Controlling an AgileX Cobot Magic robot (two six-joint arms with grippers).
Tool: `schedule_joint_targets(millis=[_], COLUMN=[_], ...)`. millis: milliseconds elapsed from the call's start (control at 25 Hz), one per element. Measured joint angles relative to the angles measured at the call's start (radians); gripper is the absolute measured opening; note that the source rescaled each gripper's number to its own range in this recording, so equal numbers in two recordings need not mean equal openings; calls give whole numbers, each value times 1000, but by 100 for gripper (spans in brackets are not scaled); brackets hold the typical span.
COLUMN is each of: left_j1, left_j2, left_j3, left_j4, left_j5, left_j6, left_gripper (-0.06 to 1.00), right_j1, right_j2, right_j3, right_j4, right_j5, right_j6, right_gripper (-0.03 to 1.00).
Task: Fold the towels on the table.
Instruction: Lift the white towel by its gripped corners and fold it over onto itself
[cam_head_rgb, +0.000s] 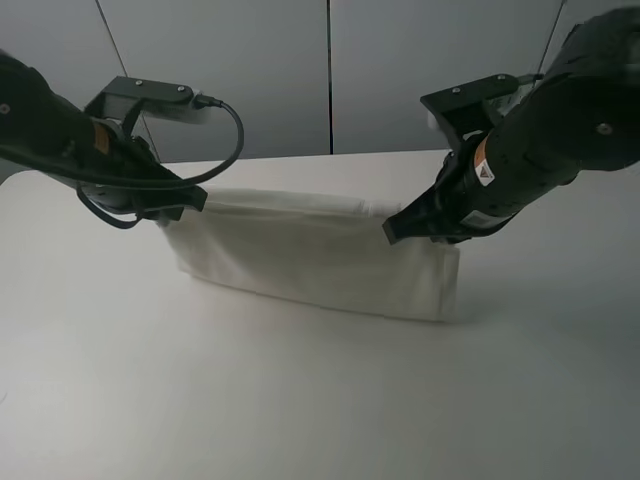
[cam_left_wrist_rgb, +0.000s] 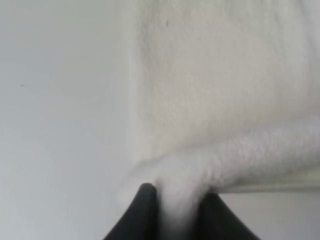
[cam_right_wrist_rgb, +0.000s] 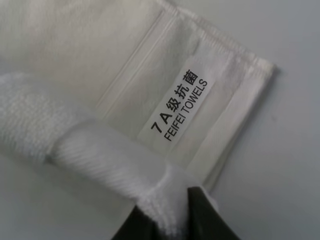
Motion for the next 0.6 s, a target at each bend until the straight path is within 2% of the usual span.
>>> schedule_joint_targets(millis=[240,400,480,600], left_j1=[3,6,6,8], left_j2=[30,84,109,129], left_j3=[0,0,0,0], left_j4=[40,63,95,170], left_j5=[-35,-72,-97,-139], left_j6=[-1,-4,-19,-84], left_gripper=[20,32,40,49], right_j1=[0,0,0,0], right_j2=[70,82,82,82], right_j3=[0,0,0,0], right_j4=[-98,-201,-282,-371], right_j5=[-41,-51,-51,-50], right_j6=[108,206,300,411], right_gripper=[1,3,15,43])
